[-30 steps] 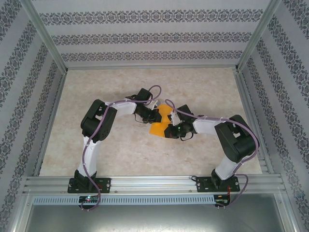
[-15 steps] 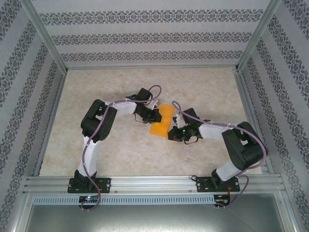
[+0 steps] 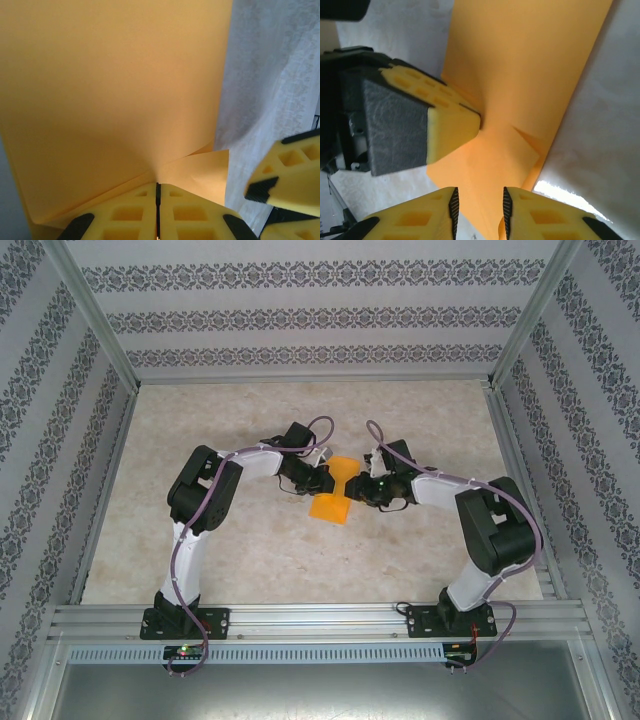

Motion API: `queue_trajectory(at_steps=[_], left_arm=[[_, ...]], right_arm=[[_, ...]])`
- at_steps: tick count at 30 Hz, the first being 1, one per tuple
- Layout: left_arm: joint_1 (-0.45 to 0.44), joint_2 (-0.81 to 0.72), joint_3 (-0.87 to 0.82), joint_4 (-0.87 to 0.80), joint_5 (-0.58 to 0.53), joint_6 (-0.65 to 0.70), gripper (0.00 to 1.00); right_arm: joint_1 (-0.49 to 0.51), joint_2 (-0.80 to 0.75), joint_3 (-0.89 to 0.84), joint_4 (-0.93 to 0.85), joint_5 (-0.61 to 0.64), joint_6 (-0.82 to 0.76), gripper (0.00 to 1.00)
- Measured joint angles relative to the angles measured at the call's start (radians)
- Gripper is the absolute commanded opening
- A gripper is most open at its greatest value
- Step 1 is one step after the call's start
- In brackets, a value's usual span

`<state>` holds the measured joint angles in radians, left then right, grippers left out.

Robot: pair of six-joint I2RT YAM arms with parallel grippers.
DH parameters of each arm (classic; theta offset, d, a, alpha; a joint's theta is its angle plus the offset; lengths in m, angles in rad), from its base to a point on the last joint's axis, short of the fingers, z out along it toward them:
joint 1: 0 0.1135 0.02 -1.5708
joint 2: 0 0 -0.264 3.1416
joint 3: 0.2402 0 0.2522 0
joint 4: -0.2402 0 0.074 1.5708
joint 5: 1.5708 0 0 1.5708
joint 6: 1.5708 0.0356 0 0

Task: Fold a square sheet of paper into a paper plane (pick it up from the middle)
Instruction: Fold the triangle a second time at the center of the table, then pick up the paper from the center of the table.

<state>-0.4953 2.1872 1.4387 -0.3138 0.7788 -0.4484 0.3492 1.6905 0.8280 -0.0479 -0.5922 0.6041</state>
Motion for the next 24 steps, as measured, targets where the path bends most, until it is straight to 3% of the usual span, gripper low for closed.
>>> queue_trajectory(at_steps=[5, 12, 24], left_arm=[[0.0, 0.0, 0.0, 0.0, 0.0, 0.0, 0.1], [0.0, 0.0, 0.0, 0.0, 0.0, 0.0, 0.11], [0.0, -0.001, 0.0, 0.001, 0.003, -0.001, 0.14]], right_arm=[[0.0, 0.04, 0.028, -0.022, 0.02, -0.006, 0.39], [0.002, 0.043, 0.04, -0.052, 0.042, -0.026, 0.39], [0.022, 0.075, 0.043, -0.006, -0.035, -0.008, 0.37]])
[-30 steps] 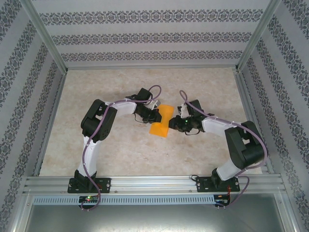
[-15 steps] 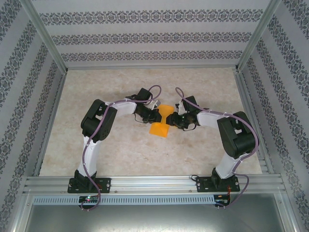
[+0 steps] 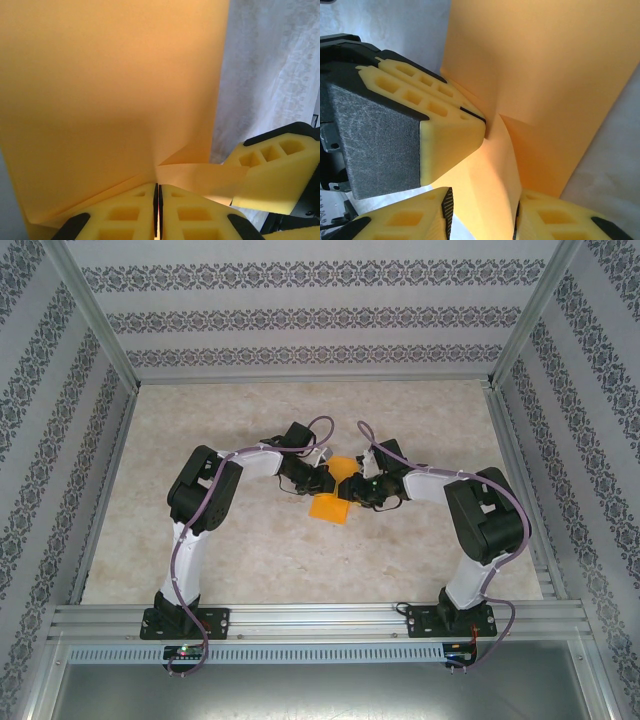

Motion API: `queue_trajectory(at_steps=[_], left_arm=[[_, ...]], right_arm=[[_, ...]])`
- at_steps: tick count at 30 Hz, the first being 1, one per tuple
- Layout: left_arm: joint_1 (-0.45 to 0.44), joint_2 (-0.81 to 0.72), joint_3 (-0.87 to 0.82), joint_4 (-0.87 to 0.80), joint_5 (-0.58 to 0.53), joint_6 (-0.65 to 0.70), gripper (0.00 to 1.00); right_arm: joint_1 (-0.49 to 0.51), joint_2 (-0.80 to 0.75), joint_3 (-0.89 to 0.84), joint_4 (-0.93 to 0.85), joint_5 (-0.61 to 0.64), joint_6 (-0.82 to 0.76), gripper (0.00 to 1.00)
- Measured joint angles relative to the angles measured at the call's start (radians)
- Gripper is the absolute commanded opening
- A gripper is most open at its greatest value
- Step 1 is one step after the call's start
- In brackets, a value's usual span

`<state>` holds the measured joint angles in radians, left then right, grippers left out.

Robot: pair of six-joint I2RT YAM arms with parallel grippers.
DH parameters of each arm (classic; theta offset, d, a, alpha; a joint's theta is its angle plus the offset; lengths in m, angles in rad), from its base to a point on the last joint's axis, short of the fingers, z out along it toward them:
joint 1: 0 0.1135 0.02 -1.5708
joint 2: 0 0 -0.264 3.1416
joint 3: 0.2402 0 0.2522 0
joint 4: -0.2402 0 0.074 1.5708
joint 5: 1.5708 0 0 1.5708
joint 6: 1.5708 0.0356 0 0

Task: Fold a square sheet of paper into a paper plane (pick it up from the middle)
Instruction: Pick up the paper from the center of the table.

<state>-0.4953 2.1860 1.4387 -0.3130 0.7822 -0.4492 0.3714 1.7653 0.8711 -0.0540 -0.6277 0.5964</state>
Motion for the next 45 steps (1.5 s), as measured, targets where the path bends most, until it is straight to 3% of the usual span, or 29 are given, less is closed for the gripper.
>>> queue_trajectory(at_steps=[6, 17, 24, 29, 37, 45], left_arm=[[0.0, -0.001, 0.0, 0.005, 0.009, -0.008, 0.18], [0.0, -0.034, -0.001, -0.006, -0.028, -0.038, 0.4], [0.0, -0.21, -0.059, -0.039, -0.138, -0.048, 0.55], [0.0, -0.379, -0.16, -0.007, -0.167, -0.073, 0.58], [0.0, -0.461, -0.424, 0.234, -0.157, -0.242, 0.6], [0.0, -0.468, -0.508, 0.499, -0.156, -0.394, 0.6]], right_arm=[[0.005, -0.001, -0.01, 0.015, -0.009, 0.015, 0.31], [0.006, 0.01, -0.01, 0.025, -0.014, 0.027, 0.0], [0.003, -0.01, -0.01, 0.066, -0.068, 0.049, 0.0], [-0.006, -0.06, -0.012, 0.145, -0.134, 0.108, 0.0], [-0.01, -0.137, -0.013, 0.24, -0.204, 0.193, 0.0], [-0.016, -0.188, -0.043, 0.301, -0.236, 0.251, 0.0]])
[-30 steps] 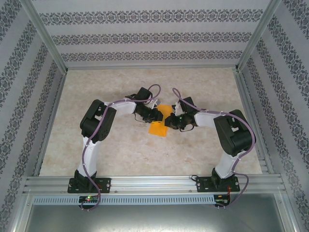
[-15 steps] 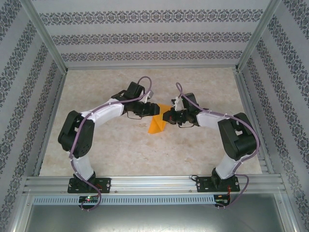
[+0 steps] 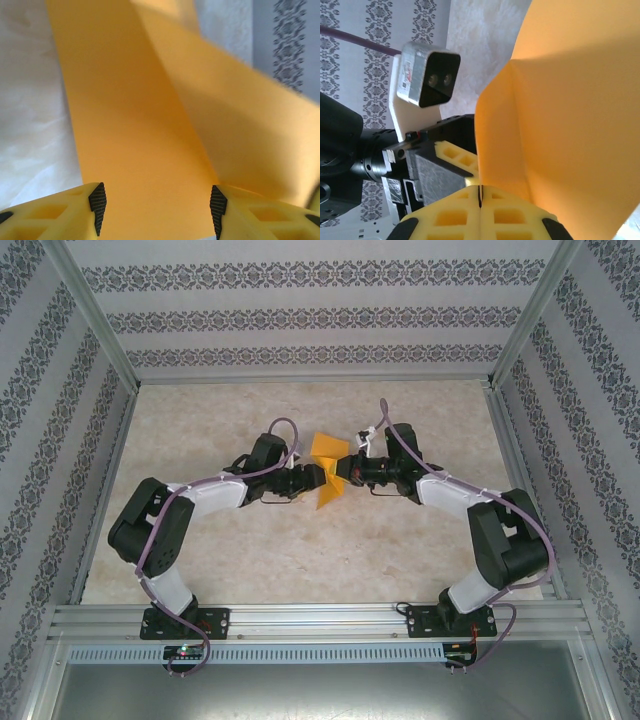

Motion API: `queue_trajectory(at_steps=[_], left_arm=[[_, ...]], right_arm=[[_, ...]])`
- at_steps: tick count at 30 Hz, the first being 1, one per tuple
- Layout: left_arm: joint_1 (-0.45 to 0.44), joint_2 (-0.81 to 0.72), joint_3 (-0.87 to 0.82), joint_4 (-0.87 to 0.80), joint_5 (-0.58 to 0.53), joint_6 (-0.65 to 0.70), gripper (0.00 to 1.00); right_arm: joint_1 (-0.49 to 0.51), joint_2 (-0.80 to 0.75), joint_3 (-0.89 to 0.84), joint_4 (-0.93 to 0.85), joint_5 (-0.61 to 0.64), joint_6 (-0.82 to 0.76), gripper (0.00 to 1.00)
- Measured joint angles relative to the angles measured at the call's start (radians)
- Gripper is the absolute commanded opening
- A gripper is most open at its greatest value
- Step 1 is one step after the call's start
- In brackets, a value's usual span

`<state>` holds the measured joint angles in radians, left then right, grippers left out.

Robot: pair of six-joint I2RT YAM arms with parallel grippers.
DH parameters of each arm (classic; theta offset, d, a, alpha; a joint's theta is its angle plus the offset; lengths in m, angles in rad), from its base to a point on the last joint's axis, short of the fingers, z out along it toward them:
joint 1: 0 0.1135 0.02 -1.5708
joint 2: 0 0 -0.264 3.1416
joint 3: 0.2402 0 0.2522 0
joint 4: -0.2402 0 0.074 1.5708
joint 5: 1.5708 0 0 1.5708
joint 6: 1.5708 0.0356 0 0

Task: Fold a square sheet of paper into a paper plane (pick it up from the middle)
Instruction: Pick up the paper from the center of the table, then turn over the paper at the center of the table.

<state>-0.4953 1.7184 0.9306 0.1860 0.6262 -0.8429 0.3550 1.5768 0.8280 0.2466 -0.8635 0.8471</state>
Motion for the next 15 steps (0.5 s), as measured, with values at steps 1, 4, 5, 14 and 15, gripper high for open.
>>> queue_trajectory(at_steps=[1, 4, 5, 14, 15], left_arm=[[0.0, -0.005, -0.009, 0.029, 0.0, -0.013, 0.6], [0.0, -0.019, -0.035, 0.111, -0.002, -0.054, 0.6], [0.0, -0.023, -0.042, 0.132, -0.002, -0.064, 0.6], [0.013, -0.031, -0.06, 0.28, 0.004, -0.15, 0.63], [0.014, -0.031, -0.061, 0.306, 0.007, -0.164, 0.63]], right_arm=[[0.0, -0.004, -0.008, 0.008, -0.002, 0.01, 0.0], [-0.005, -0.011, -0.027, 0.037, -0.008, 0.031, 0.0], [-0.006, -0.011, -0.031, 0.043, -0.011, 0.038, 0.0], [-0.026, -0.032, -0.06, 0.121, -0.027, 0.11, 0.0], [-0.027, -0.037, -0.065, 0.133, -0.029, 0.119, 0.0]])
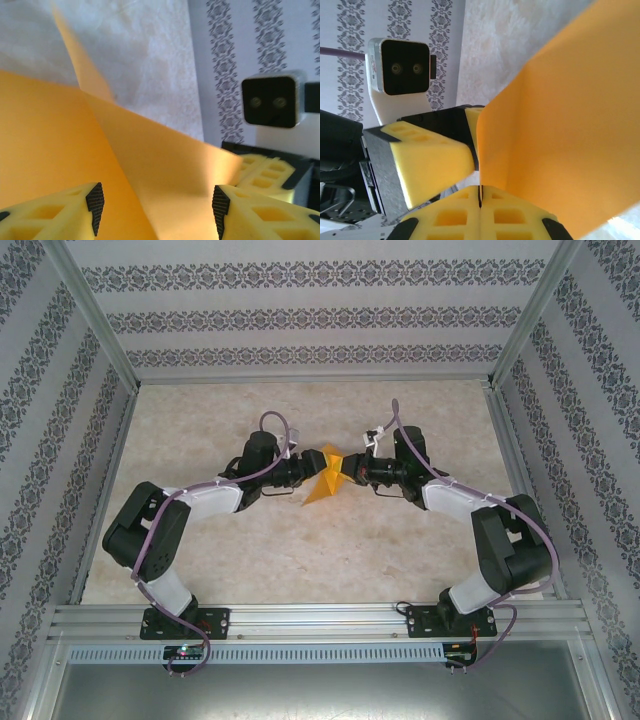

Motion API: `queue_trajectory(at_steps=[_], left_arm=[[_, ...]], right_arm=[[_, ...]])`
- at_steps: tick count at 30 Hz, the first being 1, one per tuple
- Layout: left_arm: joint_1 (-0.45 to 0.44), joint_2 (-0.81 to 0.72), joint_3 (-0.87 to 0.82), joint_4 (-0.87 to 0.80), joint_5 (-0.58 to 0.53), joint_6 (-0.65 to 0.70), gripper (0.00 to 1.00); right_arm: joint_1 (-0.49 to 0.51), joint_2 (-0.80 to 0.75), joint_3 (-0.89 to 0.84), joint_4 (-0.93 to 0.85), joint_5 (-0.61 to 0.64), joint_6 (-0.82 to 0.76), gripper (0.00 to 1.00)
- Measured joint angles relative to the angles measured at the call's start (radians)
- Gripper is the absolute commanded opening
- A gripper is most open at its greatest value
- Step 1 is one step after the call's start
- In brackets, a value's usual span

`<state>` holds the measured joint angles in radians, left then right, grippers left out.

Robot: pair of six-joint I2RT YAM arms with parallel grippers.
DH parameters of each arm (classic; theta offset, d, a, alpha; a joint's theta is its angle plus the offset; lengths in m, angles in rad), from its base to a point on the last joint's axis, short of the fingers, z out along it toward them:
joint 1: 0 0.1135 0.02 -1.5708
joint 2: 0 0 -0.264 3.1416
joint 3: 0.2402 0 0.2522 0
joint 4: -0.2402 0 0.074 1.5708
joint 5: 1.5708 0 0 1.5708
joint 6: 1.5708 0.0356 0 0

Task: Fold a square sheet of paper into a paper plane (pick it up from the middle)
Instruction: Turn over the paper at the center of the table.

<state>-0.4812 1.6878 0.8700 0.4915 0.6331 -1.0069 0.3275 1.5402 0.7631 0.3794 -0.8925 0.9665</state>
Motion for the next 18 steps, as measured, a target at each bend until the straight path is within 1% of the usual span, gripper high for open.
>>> queue_trajectory(at_steps=[7, 14, 18], left_arm=[[0.005, 0.008, 0.001, 0.086, 0.041, -0.054, 0.63], [0.005, 0.038, 0.012, 0.093, 0.082, -0.099, 0.63], [0.005, 0.045, 0.014, 0.117, 0.102, -0.137, 0.62]], right_arm=[[-0.019, -0.026, -0.03, 0.061, -0.016, 0.049, 0.0], [-0.025, -0.029, -0.05, 0.125, -0.026, 0.094, 0.0], [-0.025, -0.034, -0.053, 0.154, -0.034, 0.115, 0.0]])
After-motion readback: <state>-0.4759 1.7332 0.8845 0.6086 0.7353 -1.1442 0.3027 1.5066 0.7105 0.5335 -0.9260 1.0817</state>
